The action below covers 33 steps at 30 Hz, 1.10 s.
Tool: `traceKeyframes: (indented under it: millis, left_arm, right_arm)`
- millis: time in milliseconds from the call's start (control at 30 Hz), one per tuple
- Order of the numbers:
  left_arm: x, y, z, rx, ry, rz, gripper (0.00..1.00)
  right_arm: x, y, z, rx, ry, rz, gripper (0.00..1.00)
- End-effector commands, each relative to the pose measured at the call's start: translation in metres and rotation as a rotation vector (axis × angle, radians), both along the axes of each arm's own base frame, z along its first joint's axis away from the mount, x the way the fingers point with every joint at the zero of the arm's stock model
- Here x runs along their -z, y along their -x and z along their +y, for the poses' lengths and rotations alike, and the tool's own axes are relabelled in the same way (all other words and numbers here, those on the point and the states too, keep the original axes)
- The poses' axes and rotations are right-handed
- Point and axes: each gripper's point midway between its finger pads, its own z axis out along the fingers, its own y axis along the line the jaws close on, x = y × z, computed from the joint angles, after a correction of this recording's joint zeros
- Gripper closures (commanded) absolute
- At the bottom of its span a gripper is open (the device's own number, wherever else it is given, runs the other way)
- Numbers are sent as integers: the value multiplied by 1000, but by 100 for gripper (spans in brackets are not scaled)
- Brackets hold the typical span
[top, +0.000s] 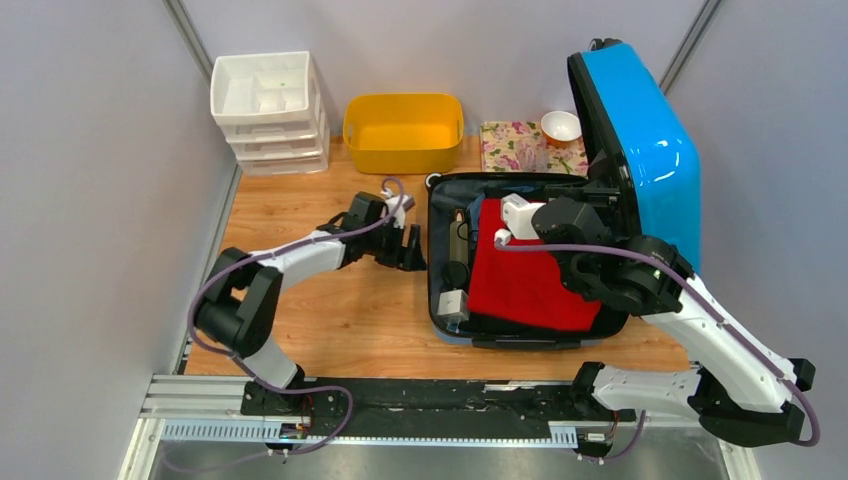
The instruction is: Open, take out, and arrange the luggage
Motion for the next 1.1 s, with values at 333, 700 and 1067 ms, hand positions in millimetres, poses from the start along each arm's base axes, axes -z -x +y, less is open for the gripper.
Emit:
traceKeyframes:
  millis: [333, 700, 1067]
  left_arm:
    - [-37, 14, -148, 223, 163, -88, 23]
    - [-47, -13, -191, 269, 189, -174, 22]
    - [-55, 3, -172, 289, 171, -211, 21]
  right_arm:
    - [8, 36, -81, 169, 53, -14, 47]
    - [10, 70, -136, 328, 9, -72, 27]
    - [-12, 53, -125, 314, -198, -183, 17]
